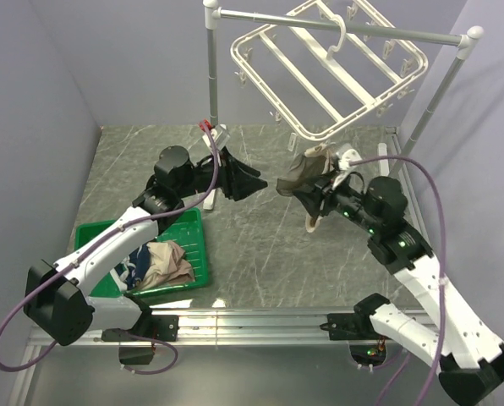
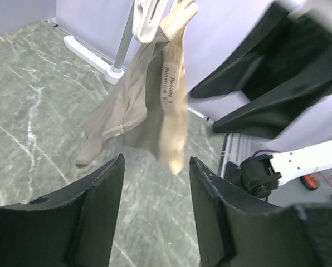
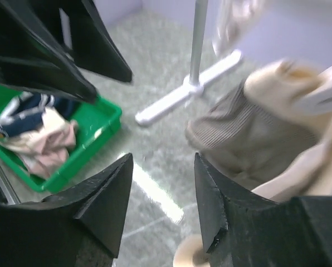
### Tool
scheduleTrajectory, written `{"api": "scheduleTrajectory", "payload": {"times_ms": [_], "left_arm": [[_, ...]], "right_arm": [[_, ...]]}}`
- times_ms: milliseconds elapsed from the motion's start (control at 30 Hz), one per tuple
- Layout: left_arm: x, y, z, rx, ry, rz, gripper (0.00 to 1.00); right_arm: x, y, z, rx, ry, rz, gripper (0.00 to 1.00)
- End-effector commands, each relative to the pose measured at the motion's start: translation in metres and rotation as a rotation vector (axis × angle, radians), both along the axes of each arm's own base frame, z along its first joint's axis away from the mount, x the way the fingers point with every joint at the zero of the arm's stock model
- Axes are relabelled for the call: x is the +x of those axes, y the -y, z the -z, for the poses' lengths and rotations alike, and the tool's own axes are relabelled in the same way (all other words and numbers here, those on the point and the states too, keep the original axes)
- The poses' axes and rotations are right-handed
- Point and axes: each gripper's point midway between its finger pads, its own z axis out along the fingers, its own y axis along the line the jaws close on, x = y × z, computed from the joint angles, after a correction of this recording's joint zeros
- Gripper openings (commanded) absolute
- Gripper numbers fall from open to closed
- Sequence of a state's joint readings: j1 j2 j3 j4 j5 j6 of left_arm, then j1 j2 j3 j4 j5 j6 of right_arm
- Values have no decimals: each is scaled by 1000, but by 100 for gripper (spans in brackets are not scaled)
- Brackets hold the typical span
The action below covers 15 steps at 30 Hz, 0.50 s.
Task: Clip the underwear to the hanger
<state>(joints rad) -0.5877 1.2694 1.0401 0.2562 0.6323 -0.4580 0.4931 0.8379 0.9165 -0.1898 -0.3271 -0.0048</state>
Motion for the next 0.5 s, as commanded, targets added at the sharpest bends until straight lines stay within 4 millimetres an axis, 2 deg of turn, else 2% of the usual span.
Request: {"api": "scheduleTrajectory", "payload": {"times_ms": [0,133,233,300,333,433,467], "left_arm": [[-10,-7,-39,-21,156,15,56],[-10,-10,-46,-10,202,3,61],[-13,-9,-52,14,271,-1,65],[-16,-6,-53,40,323,2,67],[-17,-5,-57,41,345,10,67],[-18,-1,-67,67,423,4,70],[-16,1,-69,81,463,-9,72]], "right_arm": [[-19,11,-56,75,135,10,56],[-24,36,-83,104,195,108,59],[-15,59,-97,108,217,220,60],[-8,73,-97,97,210,277,61],[1,86,-97,107,190,335,61],[10,97,-96,117,159,348,61],[15,106,-97,118,157,382,61]]}}
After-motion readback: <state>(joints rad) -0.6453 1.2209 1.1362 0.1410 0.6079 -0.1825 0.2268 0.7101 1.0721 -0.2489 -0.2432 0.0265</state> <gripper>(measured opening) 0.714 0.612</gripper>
